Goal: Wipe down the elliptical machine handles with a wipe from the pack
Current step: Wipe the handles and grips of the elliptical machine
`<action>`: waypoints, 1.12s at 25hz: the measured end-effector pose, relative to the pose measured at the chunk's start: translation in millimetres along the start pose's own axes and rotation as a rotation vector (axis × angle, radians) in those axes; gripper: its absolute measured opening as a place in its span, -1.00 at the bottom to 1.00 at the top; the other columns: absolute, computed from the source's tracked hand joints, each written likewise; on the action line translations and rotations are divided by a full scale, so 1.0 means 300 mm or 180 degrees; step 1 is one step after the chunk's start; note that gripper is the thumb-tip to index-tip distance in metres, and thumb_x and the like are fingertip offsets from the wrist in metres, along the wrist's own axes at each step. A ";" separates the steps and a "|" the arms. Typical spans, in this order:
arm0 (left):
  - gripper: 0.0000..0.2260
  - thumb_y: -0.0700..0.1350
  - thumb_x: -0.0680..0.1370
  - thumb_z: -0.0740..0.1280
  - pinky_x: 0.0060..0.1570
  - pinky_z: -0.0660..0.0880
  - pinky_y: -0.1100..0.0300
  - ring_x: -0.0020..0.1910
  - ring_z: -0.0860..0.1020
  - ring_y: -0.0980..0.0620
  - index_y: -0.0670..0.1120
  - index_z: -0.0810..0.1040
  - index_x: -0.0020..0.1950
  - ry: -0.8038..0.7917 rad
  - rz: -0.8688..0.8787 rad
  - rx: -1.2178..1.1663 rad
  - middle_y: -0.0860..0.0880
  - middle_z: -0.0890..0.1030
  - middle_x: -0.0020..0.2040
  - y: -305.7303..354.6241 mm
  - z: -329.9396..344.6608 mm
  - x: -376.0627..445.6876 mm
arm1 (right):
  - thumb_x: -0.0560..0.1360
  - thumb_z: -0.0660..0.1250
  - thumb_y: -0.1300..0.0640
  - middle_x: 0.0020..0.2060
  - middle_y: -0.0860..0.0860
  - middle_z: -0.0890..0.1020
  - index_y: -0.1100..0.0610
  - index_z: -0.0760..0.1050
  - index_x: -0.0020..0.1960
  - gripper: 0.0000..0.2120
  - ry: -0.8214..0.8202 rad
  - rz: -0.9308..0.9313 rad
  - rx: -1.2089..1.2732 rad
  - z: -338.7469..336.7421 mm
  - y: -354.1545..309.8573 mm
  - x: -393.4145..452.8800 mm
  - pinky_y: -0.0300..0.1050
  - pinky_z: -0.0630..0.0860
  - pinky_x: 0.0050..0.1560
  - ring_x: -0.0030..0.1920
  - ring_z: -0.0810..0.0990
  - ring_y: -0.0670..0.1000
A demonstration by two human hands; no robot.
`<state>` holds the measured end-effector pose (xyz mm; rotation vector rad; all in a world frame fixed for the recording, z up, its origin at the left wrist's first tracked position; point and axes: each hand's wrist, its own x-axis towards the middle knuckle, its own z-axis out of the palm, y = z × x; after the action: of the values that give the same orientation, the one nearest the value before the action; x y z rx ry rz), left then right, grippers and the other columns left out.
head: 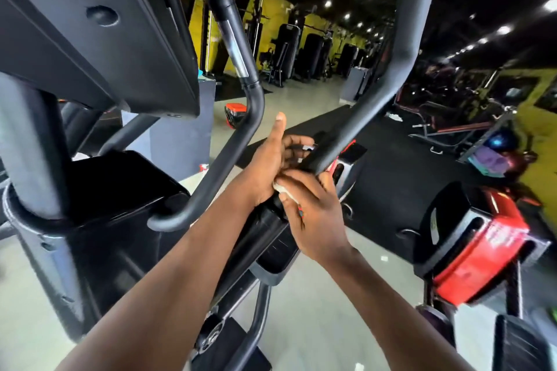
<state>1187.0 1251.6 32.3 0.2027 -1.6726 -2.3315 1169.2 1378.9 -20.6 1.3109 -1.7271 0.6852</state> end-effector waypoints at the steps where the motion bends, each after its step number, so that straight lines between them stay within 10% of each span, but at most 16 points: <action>1: -0.34 0.39 0.55 -0.03 -0.24 0.47 0.17 -0.23 0.56 -0.02 -0.03 0.68 -0.19 -0.0009 -0.0003 0.0035 -0.09 0.61 -0.19 -0.002 -0.002 0.002 | 0.54 0.31 0.21 0.10 0.01 0.64 0.15 0.64 0.11 -0.80 -0.0093 -0.0184 0.0075 -0.013 0.008 -0.003 -0.08 0.49 0.03 -0.04 0.50 0.08; 8: -0.35 0.44 0.50 0.00 -0.08 0.34 0.06 -0.24 0.45 -0.02 0.03 0.69 -0.29 -0.0045 -0.0015 0.0124 0.00 0.56 -0.30 -0.025 -0.007 0.031 | 0.49 0.32 0.18 -0.05 0.13 0.49 0.12 0.63 0.14 -0.75 0.0597 0.1039 -0.0581 -0.077 0.151 0.196 -0.05 0.56 -0.06 -0.07 0.53 0.09; 14: -0.37 0.42 0.52 0.01 -0.05 0.49 0.07 -0.21 0.53 0.00 0.00 0.69 -0.16 -0.0139 0.0173 0.0236 -0.07 0.61 -0.17 -0.032 -0.028 0.034 | 0.50 0.38 0.23 -0.20 0.16 0.54 0.26 0.67 -0.08 -0.88 0.0097 -0.0026 0.0063 -0.010 -0.003 0.035 -0.28 0.46 -0.13 -0.22 0.52 0.05; 22: -0.40 0.43 0.50 0.02 -0.16 0.41 0.15 -0.19 0.45 0.00 0.03 0.66 -0.18 -0.0069 -0.0025 0.0337 -0.03 0.55 -0.15 -0.019 -0.012 0.028 | 0.50 0.31 0.32 -0.05 -0.04 0.43 0.06 0.62 0.14 -0.70 0.1035 0.1799 0.0300 -0.075 0.153 0.178 -0.30 0.48 0.00 -0.09 0.49 -0.13; 28: -0.37 0.56 0.28 0.10 0.30 0.42 -0.09 0.03 0.58 -0.05 0.11 0.69 -0.15 -0.0112 0.0105 0.0761 -0.02 0.68 -0.01 0.040 0.066 0.032 | 0.48 0.35 0.31 -0.09 -0.09 0.59 0.14 0.64 0.07 -0.78 0.0103 0.0413 0.0486 -0.112 0.118 0.052 -0.36 0.50 -0.07 -0.13 0.57 -0.19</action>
<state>1174.2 1263.0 50.5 0.1794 -1.9552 -2.1194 1144.0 1409.5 11.8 1.2903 -1.7737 0.9233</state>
